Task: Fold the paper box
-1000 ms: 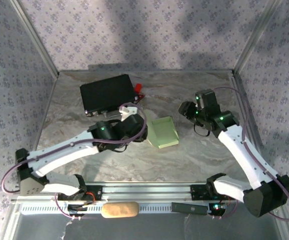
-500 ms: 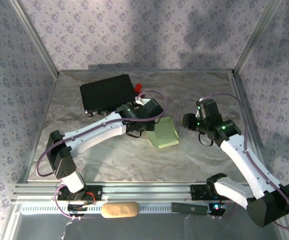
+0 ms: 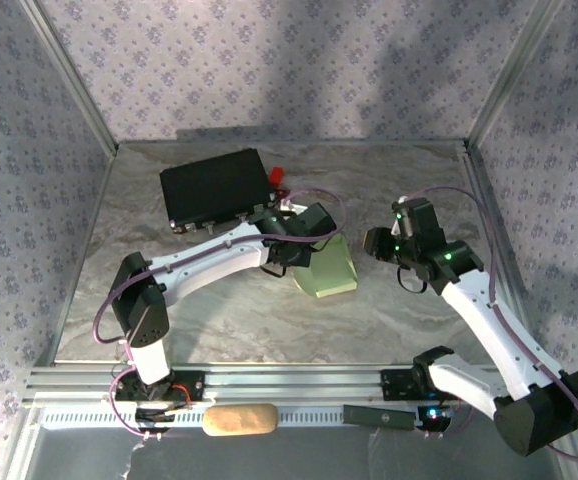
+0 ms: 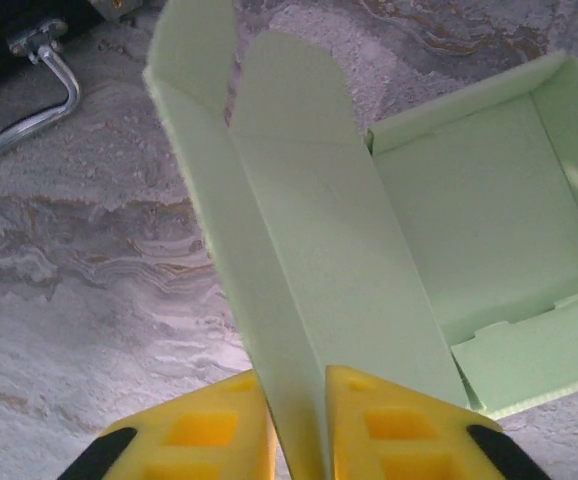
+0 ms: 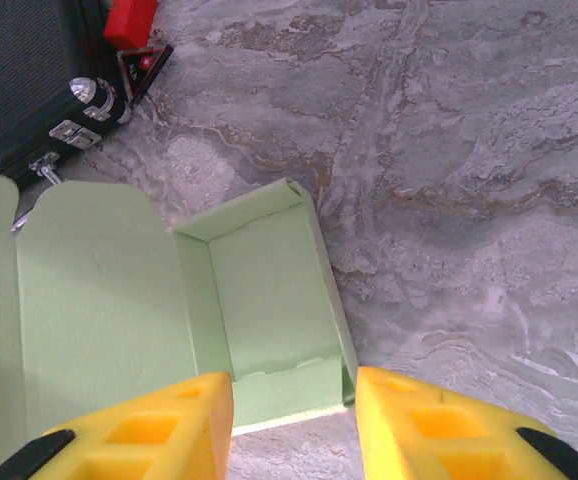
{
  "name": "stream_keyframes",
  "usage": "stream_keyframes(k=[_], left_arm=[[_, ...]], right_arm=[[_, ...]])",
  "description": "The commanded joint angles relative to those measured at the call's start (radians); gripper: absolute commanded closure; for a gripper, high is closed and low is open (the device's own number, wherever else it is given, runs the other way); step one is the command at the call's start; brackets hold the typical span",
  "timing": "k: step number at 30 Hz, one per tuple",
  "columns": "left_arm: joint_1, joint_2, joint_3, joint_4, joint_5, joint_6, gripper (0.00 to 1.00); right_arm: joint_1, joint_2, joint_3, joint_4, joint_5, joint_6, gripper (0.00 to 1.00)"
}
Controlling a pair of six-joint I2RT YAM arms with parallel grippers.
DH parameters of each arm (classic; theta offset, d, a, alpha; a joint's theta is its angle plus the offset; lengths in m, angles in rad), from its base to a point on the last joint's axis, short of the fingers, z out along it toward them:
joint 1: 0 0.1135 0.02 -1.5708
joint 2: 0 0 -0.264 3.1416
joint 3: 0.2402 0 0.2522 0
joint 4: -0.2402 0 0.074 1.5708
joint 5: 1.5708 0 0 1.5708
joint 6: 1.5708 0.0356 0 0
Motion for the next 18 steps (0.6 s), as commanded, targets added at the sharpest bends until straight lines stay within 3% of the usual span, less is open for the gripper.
stream_keyframes(k=[1,5,9,18], left_arm=[[-0.002,0.002,0.053,-0.007,-0.031,0.049,0.91],[-0.002,0.001,0.079,-0.021,-0.068,0.107,1.00],[0.000,-0.004,0.124,-0.048,-0.085,0.255,1.00],[0.004,-0.088,0.127,-0.052,0.063,0.876,1.00]], right_arm=[[0.009,-0.022,0.005,-0.009,-0.013,0.002,0.61],[0.010,-0.034,0.019,-0.020,-0.009,0.002,0.61],[0.011,-0.044,0.032,-0.028,-0.009,-0.007,0.62],[0.012,-0.068,0.001,0.023,-0.054,-0.096,0.62]])
